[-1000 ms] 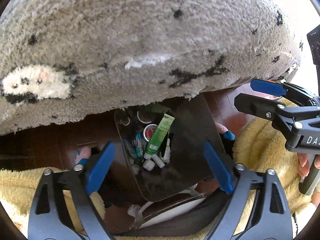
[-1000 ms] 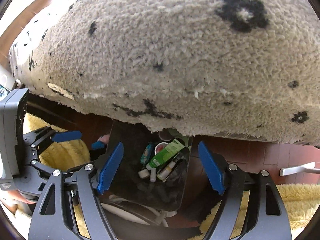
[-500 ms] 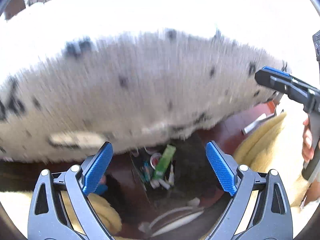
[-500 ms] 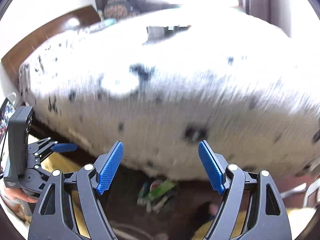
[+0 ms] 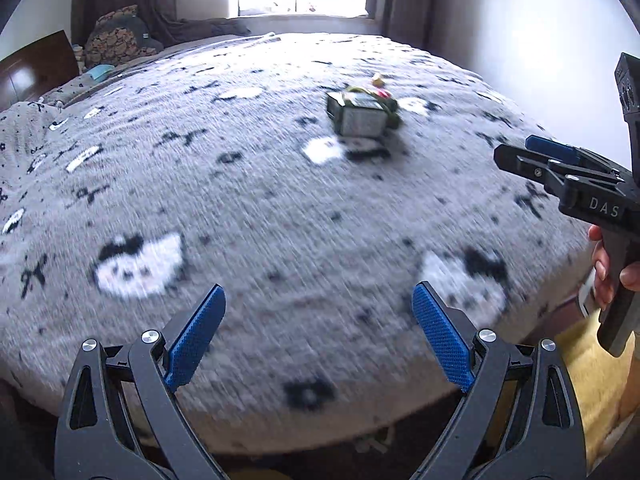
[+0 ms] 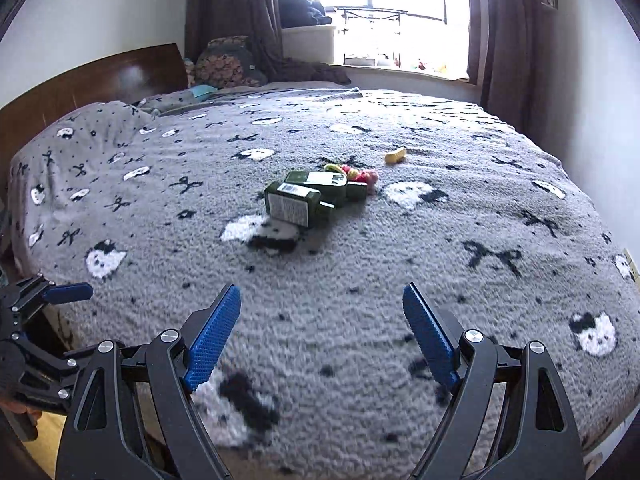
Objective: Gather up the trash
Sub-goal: 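Raise both open tools back toward the green bottles, then grasp a green bottle with the right tool while the left grasps the other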
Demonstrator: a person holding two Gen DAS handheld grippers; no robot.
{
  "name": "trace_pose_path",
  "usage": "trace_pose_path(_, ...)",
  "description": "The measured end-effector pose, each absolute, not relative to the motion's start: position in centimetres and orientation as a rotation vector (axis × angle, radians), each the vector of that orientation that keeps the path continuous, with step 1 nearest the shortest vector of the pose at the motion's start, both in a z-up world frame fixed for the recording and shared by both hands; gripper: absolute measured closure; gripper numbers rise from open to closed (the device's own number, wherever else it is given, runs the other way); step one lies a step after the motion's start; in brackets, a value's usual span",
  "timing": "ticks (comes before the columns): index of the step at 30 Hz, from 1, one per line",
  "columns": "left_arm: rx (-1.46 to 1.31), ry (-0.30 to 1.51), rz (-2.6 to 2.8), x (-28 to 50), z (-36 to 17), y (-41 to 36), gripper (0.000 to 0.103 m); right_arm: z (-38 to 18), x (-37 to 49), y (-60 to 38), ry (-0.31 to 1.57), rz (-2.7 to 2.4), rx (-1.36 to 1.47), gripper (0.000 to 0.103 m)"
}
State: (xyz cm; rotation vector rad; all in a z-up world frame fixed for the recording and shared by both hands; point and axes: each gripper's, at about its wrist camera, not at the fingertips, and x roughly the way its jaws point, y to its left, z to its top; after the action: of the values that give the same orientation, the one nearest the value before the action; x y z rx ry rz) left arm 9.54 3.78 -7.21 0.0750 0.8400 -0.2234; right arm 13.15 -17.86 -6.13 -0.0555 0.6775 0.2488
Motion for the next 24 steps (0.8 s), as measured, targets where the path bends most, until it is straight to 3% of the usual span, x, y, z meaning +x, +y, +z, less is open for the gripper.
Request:
trace_pose_path(8, 0.056, 0.883, -0.174, 15.8, -8.0, 5.0, 0.014, -7.6, 22.3, -14.9, 0.767, 0.241, 0.048, 0.019)
trace_pose_path(12, 0.065, 0.883, -0.176, 17.3, -8.6, 5.2, 0.014, -9.3, 25.2, -12.9, 0.8, 0.204, 0.067, 0.004)
trace_pose_path(22, 0.087, 0.863, -0.19, 19.6, -8.3, 4.8, 0.014, -12.3, 30.0, -10.7, 0.893, 0.157, 0.111, 0.004)
trace_pose_path(24, 0.094, 0.86, -0.191, 19.9, -8.3, 4.7, 0.014, -12.3, 30.3, -10.9, 0.896, 0.161, 0.114, 0.015)
